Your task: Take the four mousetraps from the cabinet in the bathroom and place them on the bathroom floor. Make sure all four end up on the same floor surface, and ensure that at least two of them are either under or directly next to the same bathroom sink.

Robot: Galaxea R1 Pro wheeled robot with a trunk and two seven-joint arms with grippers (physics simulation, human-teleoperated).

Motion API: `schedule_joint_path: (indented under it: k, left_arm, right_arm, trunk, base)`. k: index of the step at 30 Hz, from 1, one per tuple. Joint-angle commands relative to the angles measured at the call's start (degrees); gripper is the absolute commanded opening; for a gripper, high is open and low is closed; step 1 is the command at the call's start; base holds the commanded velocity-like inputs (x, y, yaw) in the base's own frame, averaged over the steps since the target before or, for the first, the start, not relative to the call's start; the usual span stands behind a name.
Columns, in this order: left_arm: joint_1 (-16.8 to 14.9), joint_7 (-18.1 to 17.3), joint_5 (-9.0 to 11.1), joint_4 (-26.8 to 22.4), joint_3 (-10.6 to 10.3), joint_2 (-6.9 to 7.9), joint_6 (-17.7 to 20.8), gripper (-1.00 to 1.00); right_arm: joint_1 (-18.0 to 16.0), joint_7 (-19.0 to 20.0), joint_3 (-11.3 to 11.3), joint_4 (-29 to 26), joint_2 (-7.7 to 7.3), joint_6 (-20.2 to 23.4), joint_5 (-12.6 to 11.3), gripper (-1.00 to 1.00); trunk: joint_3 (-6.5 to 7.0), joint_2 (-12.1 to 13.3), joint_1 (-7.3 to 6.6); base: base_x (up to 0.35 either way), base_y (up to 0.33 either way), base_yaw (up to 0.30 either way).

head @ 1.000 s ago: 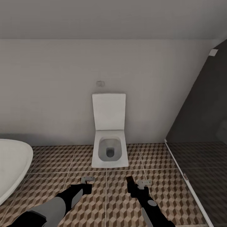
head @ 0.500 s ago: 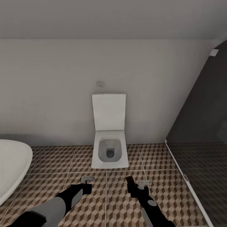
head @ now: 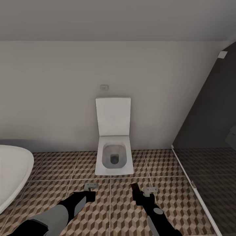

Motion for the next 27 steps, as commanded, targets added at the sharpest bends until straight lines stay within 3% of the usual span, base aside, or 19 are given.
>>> schedule_joint_path:
  k: [1,27]
  left_arm:
    - [-0.01,0.22,0.56,-0.12,-0.47,0.02,0.3,-1.0]
    - [-0.03,0.22,0.59,-0.12,-0.54,0.0,0.31,-1.0]
  right_arm:
    - [-0.03,-0.44,0.21,-0.1,-0.03,0.28,-0.57,-1.0]
    - [-0.01,-0.71,0.21,-0.84,-0.15,0.22,-0.49,-1.0]
  trunk:
    - [-0.05,-0.03,0.0]
    - [-0.05,-0.03,0.0]
  base:
    - [0.0,0.0,0.0]
    - [0.0,0.0,0.0]
